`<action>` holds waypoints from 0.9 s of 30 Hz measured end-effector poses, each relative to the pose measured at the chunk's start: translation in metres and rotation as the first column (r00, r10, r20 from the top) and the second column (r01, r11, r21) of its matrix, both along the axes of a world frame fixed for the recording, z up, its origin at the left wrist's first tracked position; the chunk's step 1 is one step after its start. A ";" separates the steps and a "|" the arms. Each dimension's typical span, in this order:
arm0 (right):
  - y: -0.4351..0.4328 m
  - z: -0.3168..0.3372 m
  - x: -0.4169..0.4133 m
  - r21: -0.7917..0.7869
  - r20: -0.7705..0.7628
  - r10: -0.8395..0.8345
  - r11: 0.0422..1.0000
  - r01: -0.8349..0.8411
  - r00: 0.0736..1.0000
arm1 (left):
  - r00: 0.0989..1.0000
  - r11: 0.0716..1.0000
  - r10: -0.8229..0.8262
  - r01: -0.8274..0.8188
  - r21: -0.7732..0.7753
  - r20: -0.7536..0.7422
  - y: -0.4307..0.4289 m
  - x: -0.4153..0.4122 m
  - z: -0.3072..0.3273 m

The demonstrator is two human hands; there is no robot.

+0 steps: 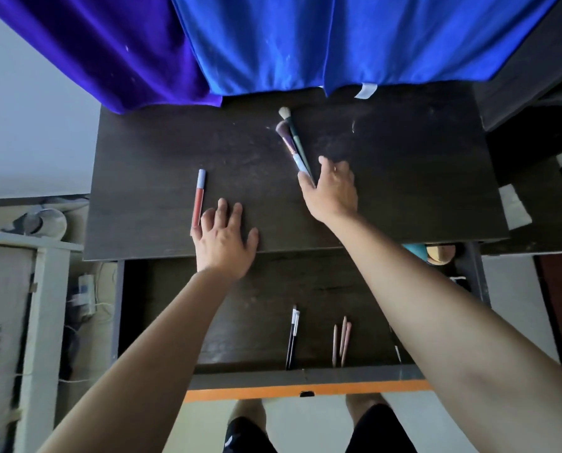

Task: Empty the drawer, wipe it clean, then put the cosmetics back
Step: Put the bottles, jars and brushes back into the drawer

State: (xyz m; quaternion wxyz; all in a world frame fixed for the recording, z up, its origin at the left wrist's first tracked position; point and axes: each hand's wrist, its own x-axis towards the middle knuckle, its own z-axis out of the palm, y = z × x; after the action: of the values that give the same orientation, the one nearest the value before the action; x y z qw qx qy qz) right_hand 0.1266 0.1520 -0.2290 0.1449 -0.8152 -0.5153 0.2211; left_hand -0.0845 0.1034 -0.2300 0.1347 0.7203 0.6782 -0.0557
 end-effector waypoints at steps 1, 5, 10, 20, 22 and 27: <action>0.011 -0.003 -0.002 0.025 -0.014 -0.022 0.999 0.022 1.000 | 0.999 1.000 -0.016 0.016 0.006 -0.028 -0.002 0.001 -0.003; 0.046 -0.014 -0.006 0.108 -0.118 -0.086 0.989 0.099 0.989 | 0.999 1.000 -0.029 0.028 -0.010 -0.027 -0.001 -0.004 -0.005; 0.061 -0.012 -0.004 0.099 -0.135 -0.063 0.992 0.077 0.989 | 0.997 0.998 -0.060 0.059 -0.024 -0.040 -0.001 -0.006 -0.004; 0.000 -0.004 0.006 0.020 -0.221 -0.005 1.000 0.010 0.975 | 0.998 0.998 -0.043 0.045 -0.047 0.035 0.012 -0.007 0.013; -0.013 -0.006 0.006 0.004 -0.237 -0.027 1.000 0.029 0.971 | 0.994 0.998 -0.054 0.050 0.050 0.092 0.015 -0.015 0.017; -0.048 -0.008 0.006 -0.008 -0.192 -0.013 1.000 0.012 0.981 | 0.967 0.955 0.203 -0.231 0.184 0.157 0.031 -0.035 0.012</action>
State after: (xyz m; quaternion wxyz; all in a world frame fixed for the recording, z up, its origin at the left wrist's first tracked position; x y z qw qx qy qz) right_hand 0.1322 0.1037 -0.2375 0.1925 -0.7938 -0.4931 0.2994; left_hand -0.1199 0.1344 -0.2177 0.1126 0.6534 0.7446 0.0775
